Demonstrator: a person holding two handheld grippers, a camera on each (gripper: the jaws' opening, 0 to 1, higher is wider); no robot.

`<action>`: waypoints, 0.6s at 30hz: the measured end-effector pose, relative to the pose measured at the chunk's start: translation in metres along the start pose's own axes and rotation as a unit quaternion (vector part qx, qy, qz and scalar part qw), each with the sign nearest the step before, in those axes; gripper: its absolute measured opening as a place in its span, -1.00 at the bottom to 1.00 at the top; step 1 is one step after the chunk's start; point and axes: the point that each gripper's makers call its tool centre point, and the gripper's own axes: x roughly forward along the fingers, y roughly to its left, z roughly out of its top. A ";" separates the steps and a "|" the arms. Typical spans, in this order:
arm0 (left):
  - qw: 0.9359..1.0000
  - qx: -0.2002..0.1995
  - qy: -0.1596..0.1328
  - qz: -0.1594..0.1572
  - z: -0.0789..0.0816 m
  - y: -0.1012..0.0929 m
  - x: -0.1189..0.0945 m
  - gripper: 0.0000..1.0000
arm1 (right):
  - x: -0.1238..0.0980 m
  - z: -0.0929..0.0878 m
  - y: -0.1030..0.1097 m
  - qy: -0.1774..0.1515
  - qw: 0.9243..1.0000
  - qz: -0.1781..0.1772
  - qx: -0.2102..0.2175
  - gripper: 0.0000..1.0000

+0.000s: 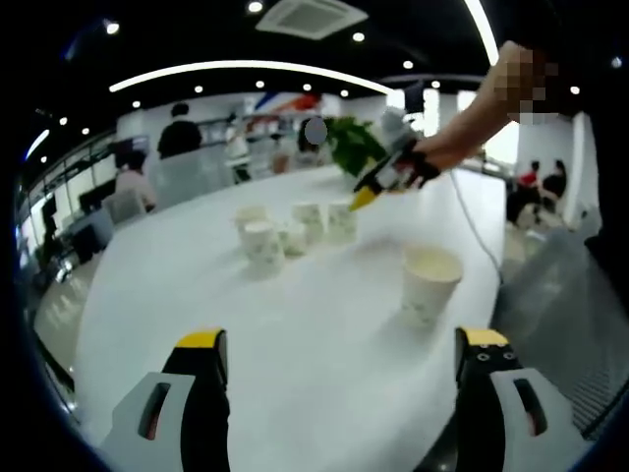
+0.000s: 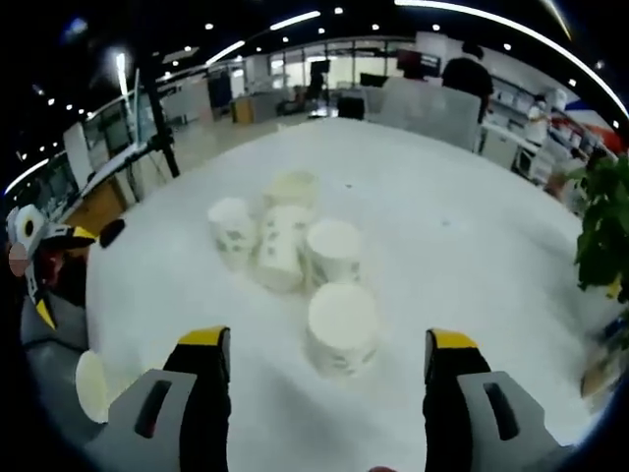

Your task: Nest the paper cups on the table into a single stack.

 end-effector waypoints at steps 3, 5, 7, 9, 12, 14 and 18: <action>1.000 -0.002 0.000 0.001 -0.001 0.000 -0.001 0.92 | 0.002 -0.001 -0.002 0.002 1.000 -0.003 0.005 0.42; 1.000 -0.004 0.000 0.002 -0.002 0.001 -0.002 0.92 | 0.005 -0.002 -0.002 0.003 1.000 0.000 0.009 0.37; 1.000 -0.007 0.000 0.002 -0.002 0.001 -0.003 0.92 | 0.006 -0.003 -0.002 0.006 1.000 -0.001 0.006 0.29; 1.000 -0.005 0.001 0.003 -0.004 0.001 -0.003 0.92 | 0.010 -0.003 -0.003 0.010 1.000 0.002 0.002 0.20; 1.000 -0.008 0.001 0.005 -0.004 0.002 -0.004 0.92 | 0.015 -0.001 -0.004 0.009 1.000 0.002 0.008 0.16; 1.000 -0.009 0.001 0.004 -0.004 0.001 -0.004 0.92 | 0.017 -0.001 -0.003 0.013 1.000 0.002 0.007 0.11; 1.000 -0.009 0.001 0.004 -0.004 0.001 -0.004 0.91 | 0.022 -0.002 -0.002 0.018 1.000 0.004 0.011 0.03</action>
